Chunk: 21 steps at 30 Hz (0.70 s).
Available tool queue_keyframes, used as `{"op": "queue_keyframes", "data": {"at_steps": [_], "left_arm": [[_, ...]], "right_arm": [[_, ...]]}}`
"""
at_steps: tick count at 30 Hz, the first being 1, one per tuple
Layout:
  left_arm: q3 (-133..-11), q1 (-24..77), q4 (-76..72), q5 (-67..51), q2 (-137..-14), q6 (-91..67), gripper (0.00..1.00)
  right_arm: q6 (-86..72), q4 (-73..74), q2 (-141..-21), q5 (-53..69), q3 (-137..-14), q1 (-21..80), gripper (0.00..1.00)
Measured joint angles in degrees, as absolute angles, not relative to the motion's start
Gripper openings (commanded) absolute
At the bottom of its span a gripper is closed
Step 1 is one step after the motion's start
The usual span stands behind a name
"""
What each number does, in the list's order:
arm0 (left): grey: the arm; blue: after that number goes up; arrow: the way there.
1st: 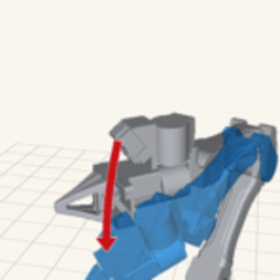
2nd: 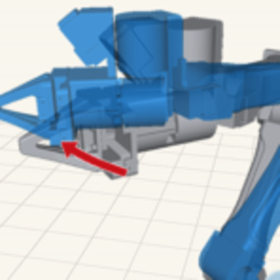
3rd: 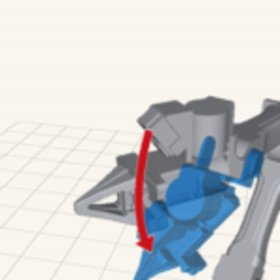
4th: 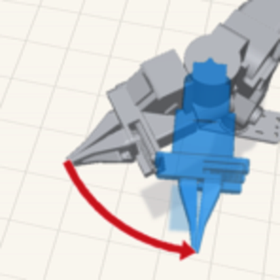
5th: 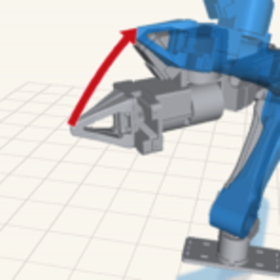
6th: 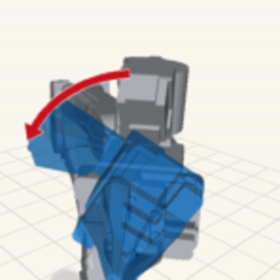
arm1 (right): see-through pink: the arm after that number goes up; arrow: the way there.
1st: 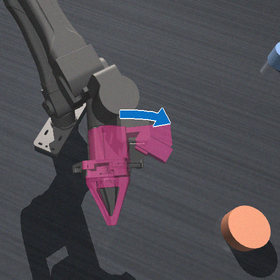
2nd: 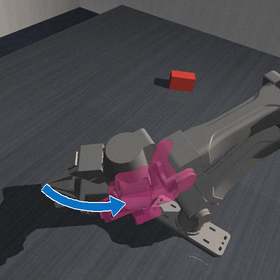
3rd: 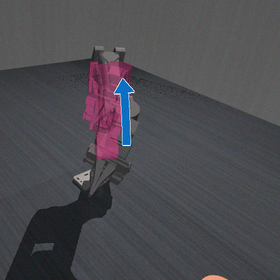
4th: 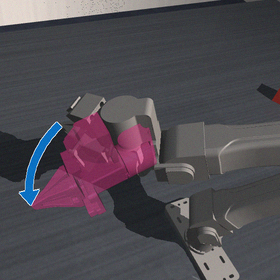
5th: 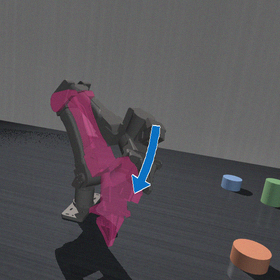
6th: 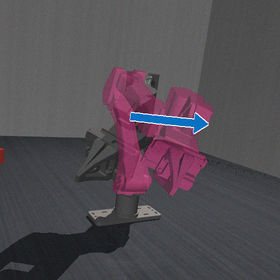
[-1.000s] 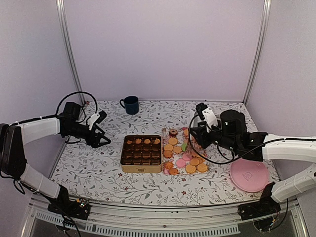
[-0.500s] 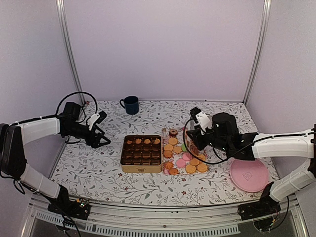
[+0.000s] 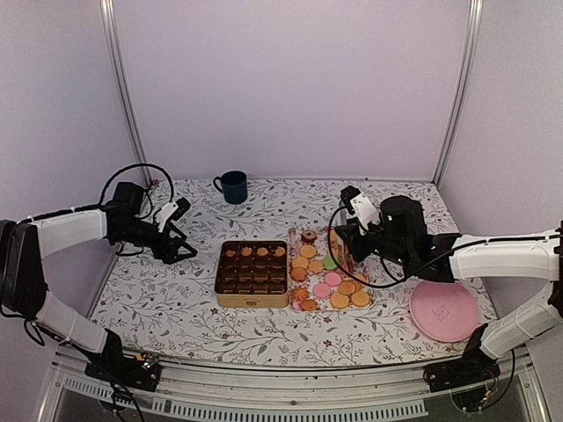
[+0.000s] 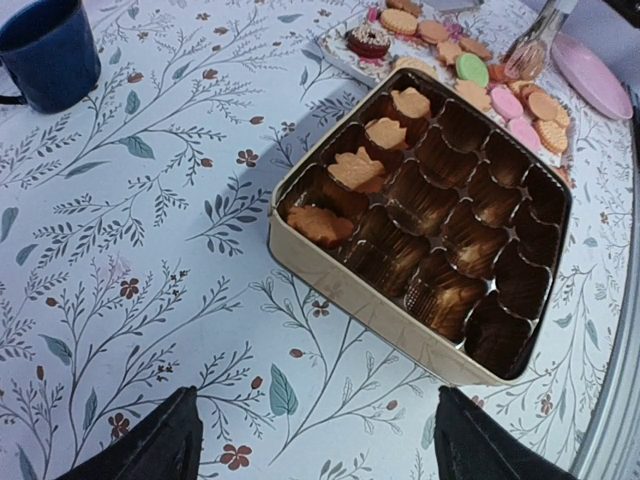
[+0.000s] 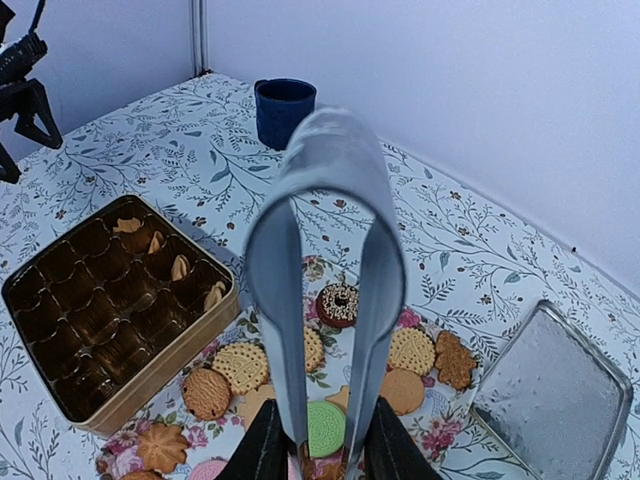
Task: Pack the cookies
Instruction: Pick up the fake cookies from the plate.
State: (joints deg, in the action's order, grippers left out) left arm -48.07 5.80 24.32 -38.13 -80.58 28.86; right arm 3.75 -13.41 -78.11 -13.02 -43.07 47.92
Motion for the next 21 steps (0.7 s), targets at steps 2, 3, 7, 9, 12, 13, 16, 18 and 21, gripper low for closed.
{"op": "queue_keyframes", "data": {"at_steps": [2,3,7,9,12,13,16,18,21], "left_arm": [[-48.1,5.8,24.3,-38.1,-80.6,28.9,0.8],[-48.1,5.8,24.3,-38.1,-80.6,28.9,0.8],[-48.1,5.8,24.3,-38.2,-80.6,28.9,0.8],[-48.1,5.8,24.3,-38.2,-80.6,28.9,0.8],[-48.1,5.8,24.3,-38.2,-80.6,28.9,0.8],[-48.1,5.8,24.3,-38.2,-80.6,28.9,0.8],[-48.1,5.8,24.3,-38.2,-80.6,28.9,0.8],[-48.1,5.8,24.3,-38.1,-80.6,28.9,0.8],[-48.1,5.8,24.3,-38.0,-80.6,28.9,0.8]], "right_arm": [[4.3,-13.1,-78.1,-13.0,-43.8,47.9,0.0],[4.6,-13.0,-78.1,-13.0,-44.4,47.9,0.0],[5.5,-12.7,-78.1,-12.2,-46.7,47.9,0.0],[5.6,-12.4,-78.1,-11.4,-48.1,47.9,0.0],[5.6,-11.9,-78.0,-9.5,-50.4,47.9,0.0],[5.5,-11.8,-78.0,-8.6,-51.4,48.0,0.0],[4.9,-12.0,-78.2,-6.1,-54.9,48.8,0.0],[4.3,-12.6,-79.8,-4.5,-58.7,49.8,0.0],[3.4,-15.0,-85.7,-1.4,-66.5,52.0,0.0]]}}
